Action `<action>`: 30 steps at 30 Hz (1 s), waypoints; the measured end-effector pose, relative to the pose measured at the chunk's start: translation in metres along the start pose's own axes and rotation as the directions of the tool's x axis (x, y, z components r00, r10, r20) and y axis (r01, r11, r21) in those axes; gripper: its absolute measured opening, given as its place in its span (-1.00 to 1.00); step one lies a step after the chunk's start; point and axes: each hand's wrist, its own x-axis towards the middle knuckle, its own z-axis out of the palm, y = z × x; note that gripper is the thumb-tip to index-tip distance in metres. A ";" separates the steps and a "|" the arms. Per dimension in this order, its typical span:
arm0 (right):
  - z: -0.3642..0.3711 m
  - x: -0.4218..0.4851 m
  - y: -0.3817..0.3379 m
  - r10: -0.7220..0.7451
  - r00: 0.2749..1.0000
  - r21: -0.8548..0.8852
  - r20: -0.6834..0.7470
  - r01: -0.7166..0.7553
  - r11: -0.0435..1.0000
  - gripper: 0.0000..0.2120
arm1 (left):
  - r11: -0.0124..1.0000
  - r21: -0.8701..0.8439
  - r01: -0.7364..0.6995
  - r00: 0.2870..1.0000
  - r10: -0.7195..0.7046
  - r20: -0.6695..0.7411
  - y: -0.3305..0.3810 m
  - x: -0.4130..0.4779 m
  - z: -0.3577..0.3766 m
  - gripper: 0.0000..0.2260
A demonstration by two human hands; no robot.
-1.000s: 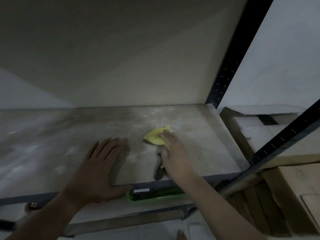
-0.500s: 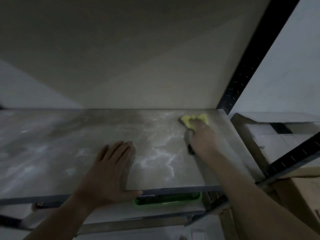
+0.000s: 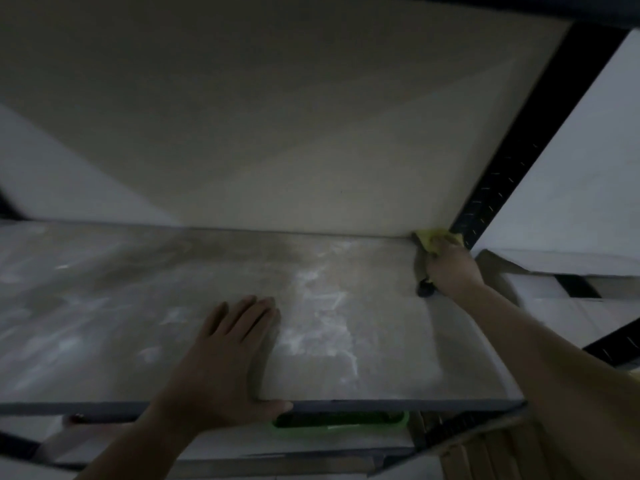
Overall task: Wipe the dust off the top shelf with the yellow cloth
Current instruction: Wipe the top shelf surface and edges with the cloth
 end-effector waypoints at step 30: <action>0.032 -0.091 -0.082 -0.320 0.941 0.180 -0.110 0.335 0.925 -0.66 | 0.999 0.039 -0.001 1.000 0.000 0.005 0.004 0.001 -0.005 0.10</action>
